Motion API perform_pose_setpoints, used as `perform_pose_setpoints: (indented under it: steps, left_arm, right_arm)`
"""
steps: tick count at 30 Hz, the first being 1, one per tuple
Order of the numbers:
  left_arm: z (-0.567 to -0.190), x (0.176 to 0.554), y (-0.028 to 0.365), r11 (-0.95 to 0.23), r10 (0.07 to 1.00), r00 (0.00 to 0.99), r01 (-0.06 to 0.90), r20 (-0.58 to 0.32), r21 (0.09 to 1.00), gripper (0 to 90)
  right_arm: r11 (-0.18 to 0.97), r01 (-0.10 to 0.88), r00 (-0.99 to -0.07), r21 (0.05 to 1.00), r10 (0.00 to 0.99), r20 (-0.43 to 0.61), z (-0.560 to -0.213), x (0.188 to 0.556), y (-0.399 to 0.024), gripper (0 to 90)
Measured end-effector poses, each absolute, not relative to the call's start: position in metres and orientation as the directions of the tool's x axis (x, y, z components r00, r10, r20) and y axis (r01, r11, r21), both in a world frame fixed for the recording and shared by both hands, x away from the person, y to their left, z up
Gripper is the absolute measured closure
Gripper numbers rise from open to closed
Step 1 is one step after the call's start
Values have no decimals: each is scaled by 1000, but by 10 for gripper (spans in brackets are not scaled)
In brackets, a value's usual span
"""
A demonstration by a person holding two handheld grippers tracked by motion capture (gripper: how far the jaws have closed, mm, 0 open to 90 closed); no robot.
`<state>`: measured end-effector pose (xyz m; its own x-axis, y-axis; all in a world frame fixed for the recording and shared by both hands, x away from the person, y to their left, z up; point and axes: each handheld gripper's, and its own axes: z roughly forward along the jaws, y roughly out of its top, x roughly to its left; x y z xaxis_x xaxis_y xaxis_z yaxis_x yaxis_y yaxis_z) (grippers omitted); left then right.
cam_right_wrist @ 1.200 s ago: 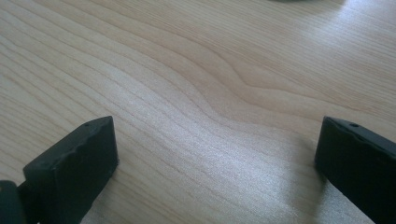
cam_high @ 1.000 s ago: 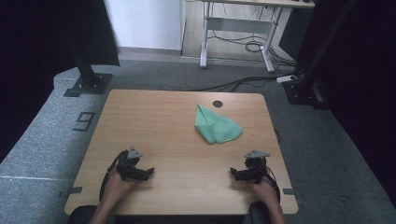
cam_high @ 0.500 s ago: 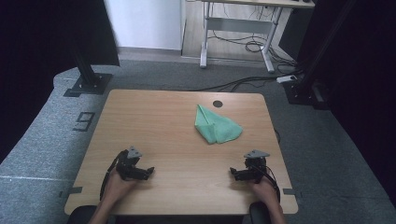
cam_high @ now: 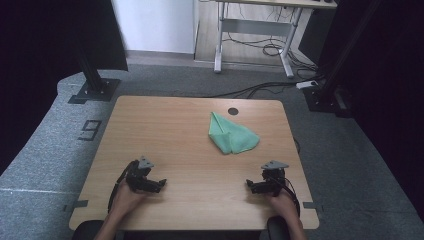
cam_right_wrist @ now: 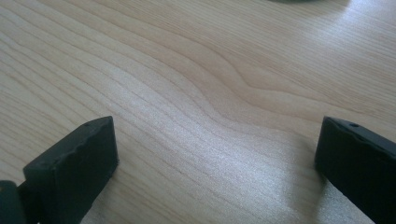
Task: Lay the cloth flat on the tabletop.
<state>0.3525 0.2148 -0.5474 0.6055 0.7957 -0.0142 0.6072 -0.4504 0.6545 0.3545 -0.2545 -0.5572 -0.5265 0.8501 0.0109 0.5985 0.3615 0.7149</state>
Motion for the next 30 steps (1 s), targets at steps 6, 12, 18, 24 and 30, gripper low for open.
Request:
perform_pose_setpoints:
  steps: [6,12,18,24,30]
  left_arm:
    - [-544,359,210,-441,793,609,608,-31,660,42]
    - [-541,365,201,-443,776,630,590,-42,675,88]
    - [-533,372,186,-445,754,655,566,-51,694,141]
    - [-526,381,166,-462,731,681,540,-43,704,145]
    - [-520,389,149,-478,714,700,520,-32,708,153]
  right_arm:
    - [362,598,-527,715,850,11,-557,355,-255,0]
    - [361,598,-527,715,850,11,-557,355,-255,0]
    - [362,598,-527,715,850,11,-557,355,-255,0]
    - [362,598,-527,715,850,10,-557,355,-255,0]
    - [362,598,-527,715,850,10,-557,355,-255,0]
